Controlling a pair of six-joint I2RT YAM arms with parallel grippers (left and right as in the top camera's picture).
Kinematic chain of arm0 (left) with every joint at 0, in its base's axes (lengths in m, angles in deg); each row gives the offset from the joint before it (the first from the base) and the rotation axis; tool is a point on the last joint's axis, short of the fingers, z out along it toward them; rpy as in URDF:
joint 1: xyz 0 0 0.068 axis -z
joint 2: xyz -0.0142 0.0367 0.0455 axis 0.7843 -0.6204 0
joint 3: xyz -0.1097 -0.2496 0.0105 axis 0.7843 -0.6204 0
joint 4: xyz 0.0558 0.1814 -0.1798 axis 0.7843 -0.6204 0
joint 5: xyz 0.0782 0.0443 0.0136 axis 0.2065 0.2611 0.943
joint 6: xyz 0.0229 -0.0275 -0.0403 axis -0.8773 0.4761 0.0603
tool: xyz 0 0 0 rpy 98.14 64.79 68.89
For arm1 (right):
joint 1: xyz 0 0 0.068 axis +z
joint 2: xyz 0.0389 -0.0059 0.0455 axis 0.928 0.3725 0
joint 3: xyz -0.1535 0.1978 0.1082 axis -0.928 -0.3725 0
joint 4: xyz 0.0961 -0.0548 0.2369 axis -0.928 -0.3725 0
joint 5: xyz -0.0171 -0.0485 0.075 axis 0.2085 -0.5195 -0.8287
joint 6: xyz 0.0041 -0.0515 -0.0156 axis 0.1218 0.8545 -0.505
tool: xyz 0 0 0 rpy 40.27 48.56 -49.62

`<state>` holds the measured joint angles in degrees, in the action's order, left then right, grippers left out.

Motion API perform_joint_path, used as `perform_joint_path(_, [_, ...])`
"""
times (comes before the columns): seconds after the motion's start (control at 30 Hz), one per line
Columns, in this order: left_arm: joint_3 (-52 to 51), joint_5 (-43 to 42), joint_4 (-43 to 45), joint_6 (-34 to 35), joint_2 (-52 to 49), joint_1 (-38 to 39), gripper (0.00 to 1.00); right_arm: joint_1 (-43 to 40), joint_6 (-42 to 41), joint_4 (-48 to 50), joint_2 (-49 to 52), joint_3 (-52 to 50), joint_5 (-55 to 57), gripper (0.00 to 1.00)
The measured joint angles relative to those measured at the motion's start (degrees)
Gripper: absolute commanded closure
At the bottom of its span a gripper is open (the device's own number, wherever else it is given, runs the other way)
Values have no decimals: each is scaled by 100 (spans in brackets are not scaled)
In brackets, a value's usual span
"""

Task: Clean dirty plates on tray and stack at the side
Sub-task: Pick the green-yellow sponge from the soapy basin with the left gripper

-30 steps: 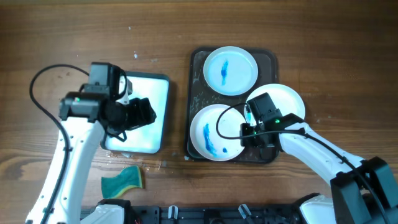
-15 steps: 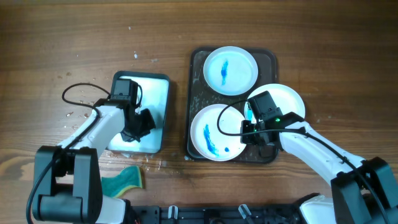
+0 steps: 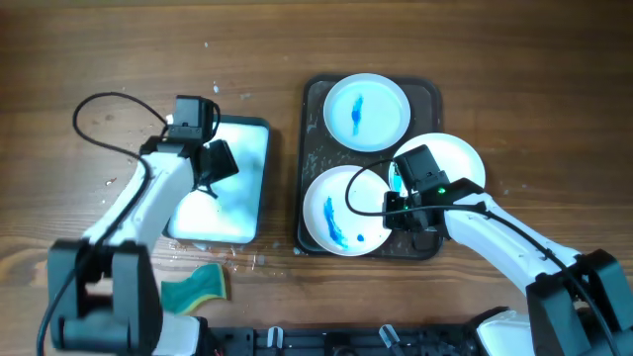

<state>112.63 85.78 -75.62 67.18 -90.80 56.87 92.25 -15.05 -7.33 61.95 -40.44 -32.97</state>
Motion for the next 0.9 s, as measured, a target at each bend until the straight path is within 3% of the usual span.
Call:
perform_joint_path(0.1, [4,83,173,13,-713,0,73,0,0,-11,0,0,-31,93])
perform_joint_path(0.13, [79,101,201,0,-852,0,75,0,0,-11,0,0,-46,93])
perform_joint_path(0.17, [94,92,195,15,-898,-2,72,0,0,-11,0,0,-48,93])
perform_joint_path(0.2, [109,74,157,7,-901,0,51,0,0,-15,0,0,-52,93])
perform_joint_path(0.33, [146,-400,-595,0,-785,0,46,0,0,-39,0,0,-68,93])
perform_joint_path(0.5, [560,-964,-2955,448,466,0,39,0,2,-118,0,0,-70,92])
perform_joint_path(0.57, [575,-1047,-3792,861,599,0,27,0,2,-136,0,0,-70,92])
perform_joint_path(0.7, [393,-1322,-4068,1176,599,0,37,0,2,-138,0,0,-70,90])
perform_joint_path(0.9, [-772,-1543,-3462,1722,597,4,34,0,2,-184,0,0,-90,89])
